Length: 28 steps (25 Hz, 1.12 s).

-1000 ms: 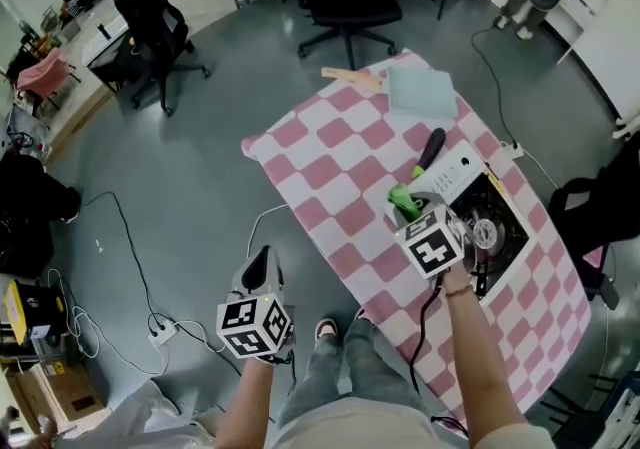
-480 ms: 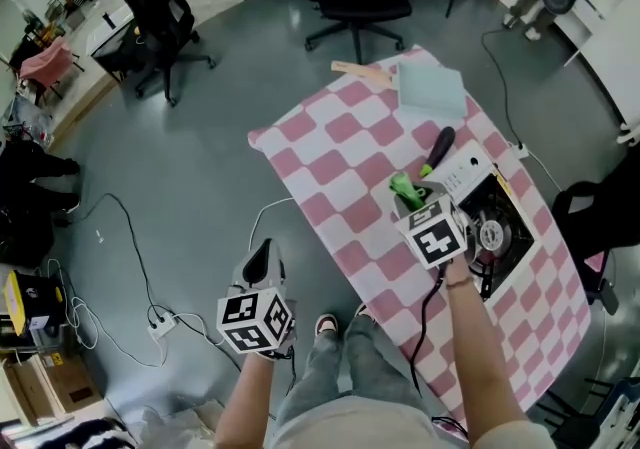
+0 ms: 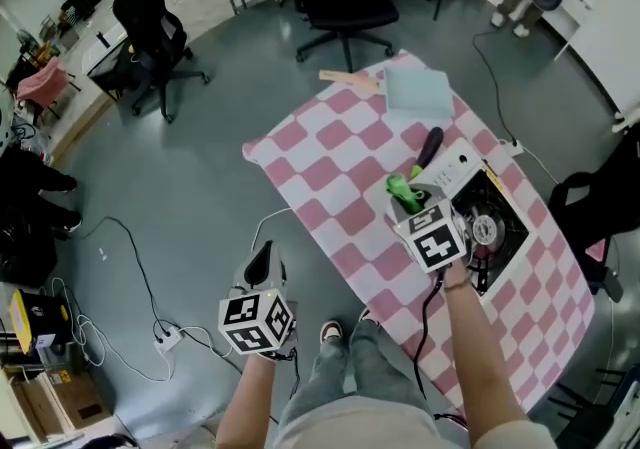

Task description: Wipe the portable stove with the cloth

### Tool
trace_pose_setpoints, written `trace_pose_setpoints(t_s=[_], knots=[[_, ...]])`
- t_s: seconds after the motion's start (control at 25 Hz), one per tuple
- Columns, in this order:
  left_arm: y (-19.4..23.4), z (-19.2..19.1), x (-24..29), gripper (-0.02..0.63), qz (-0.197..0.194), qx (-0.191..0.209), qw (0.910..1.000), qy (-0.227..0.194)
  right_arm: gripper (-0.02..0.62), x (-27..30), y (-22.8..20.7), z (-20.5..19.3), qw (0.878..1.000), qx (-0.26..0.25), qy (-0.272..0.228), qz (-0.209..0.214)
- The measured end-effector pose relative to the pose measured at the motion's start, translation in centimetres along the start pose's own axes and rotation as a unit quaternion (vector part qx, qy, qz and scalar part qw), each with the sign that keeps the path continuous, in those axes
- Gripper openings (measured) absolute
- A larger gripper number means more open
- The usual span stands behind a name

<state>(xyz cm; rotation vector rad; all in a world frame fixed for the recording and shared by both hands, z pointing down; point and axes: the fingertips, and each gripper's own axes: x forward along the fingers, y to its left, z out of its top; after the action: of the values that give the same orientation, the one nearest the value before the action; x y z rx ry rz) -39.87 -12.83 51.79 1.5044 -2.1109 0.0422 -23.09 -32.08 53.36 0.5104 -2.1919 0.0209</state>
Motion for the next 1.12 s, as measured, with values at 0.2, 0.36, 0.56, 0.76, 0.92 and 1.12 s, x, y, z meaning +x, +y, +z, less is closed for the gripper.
trace_pose_setpoints(t_s=[0.2, 0.36, 0.56, 0.76, 0.92, 1.12], knots=[[-1.8, 1.6, 0.2, 0.000, -0.024, 0.014, 0.9996, -0.010, 0.078, -3.8, -1.3, 0.6, 0.998, 0.026, -0.044, -0.029], [-4.1, 3.1, 0.5, 0.000, -0.052, 0.026, 0.9981, -0.021, 0.078, -8.1, -3.2, 0.8, 0.991, 0.065, -0.096, -0.060], [-7.9, 6.5, 1.3, 0.000, -0.099, 0.046, 0.9927, -0.050, 0.079, -15.3, -7.0, 0.1, 0.968, 0.130, -0.170, -0.132], [-11.6, 9.9, 1.3, 0.000, -0.141, 0.070, 0.9842, -0.082, 0.078, -23.4, -10.0, -2.8, 0.927, 0.189, -0.237, -0.221], [-14.5, 12.2, 0.7, 0.000, -0.169, 0.090, 0.9759, -0.105, 0.078, -29.6, -11.6, -6.7, 0.884, 0.228, -0.278, -0.297], [-17.8, 14.0, 0.2, 0.000, -0.196, 0.116, 0.9652, -0.129, 0.078, -35.8, -12.1, -13.0, 0.822, 0.274, -0.315, -0.388]])
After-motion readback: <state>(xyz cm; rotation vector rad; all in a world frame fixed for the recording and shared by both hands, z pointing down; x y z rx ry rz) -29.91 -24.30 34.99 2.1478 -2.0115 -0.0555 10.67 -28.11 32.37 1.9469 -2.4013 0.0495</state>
